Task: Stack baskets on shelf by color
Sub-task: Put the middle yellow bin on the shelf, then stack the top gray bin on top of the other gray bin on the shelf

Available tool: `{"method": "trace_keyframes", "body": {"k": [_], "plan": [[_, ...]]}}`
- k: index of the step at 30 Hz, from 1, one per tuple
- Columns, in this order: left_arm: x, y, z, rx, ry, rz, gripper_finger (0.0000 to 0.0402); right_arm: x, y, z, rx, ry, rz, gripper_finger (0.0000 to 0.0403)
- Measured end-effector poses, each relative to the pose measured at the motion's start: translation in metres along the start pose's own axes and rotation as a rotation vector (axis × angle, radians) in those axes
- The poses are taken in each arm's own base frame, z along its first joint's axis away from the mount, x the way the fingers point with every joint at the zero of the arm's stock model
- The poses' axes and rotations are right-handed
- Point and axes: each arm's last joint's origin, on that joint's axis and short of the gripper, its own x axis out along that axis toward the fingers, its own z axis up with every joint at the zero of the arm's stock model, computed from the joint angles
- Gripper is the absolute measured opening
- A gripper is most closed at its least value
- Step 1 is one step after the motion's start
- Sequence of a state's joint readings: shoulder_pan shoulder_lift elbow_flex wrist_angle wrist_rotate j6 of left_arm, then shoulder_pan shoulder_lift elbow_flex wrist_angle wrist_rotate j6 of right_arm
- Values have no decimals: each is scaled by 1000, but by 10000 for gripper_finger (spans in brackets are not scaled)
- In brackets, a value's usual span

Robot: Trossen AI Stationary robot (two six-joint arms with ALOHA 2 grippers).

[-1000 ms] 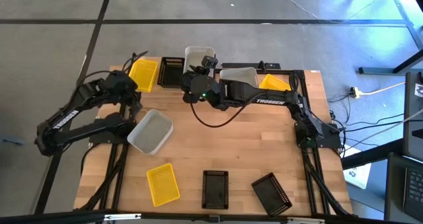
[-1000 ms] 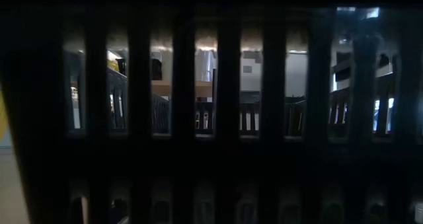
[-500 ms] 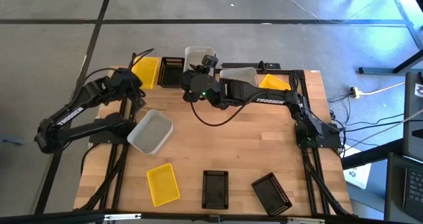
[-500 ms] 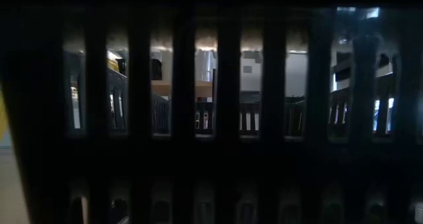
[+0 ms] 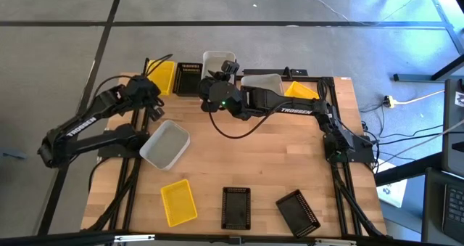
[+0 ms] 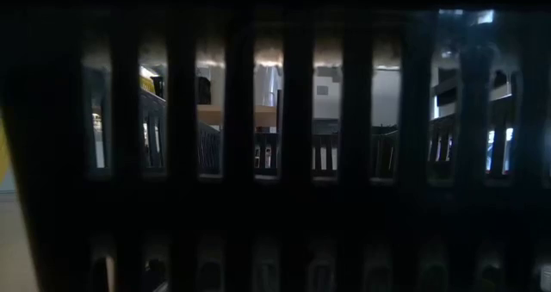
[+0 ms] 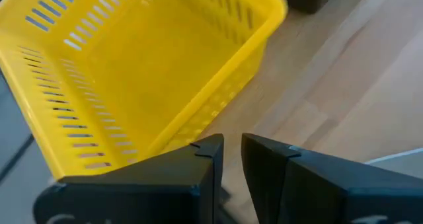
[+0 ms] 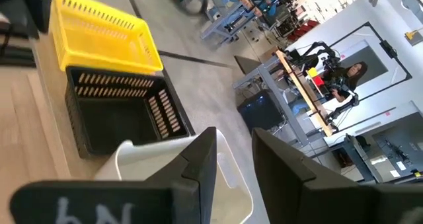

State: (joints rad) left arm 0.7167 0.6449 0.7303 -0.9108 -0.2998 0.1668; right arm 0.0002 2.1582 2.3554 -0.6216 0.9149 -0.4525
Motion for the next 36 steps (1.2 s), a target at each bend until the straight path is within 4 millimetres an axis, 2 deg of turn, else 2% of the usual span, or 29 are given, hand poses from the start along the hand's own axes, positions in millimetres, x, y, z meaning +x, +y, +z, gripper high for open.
{"method": "trace_keyframes", "body": {"k": [5, 11, 17, 22, 26, 31, 33, 36], "plan": [[-17, 2, 4, -70, -75, -69, 48, -6, -8, -8, -76, 71, -8, 97], [-52, 11, 18, -70, -230, -95, 48, -15, -35, -16, -104, 125, -9, 97], [-73, 14, 28, -61, -319, -134, 48, -16, -72, -47, 11, 273, 195, 96], [-75, 13, 29, -57, -329, -157, 48, -14, -97, -81, 126, 495, 458, 96], [-76, 12, 29, -62, -331, -168, 48, 0, -110, -107, 193, 663, 640, 96], [-76, 10, 29, -75, -333, -185, 48, 29, -108, -140, 151, 735, 859, 96], [-76, 10, 29, -75, -335, -191, 48, 38, -101, -157, 120, 765, 980, 96], [-77, 9, 29, -70, -337, -199, 48, 54, -85, -185, 6, 793, 1070, 96]]}}
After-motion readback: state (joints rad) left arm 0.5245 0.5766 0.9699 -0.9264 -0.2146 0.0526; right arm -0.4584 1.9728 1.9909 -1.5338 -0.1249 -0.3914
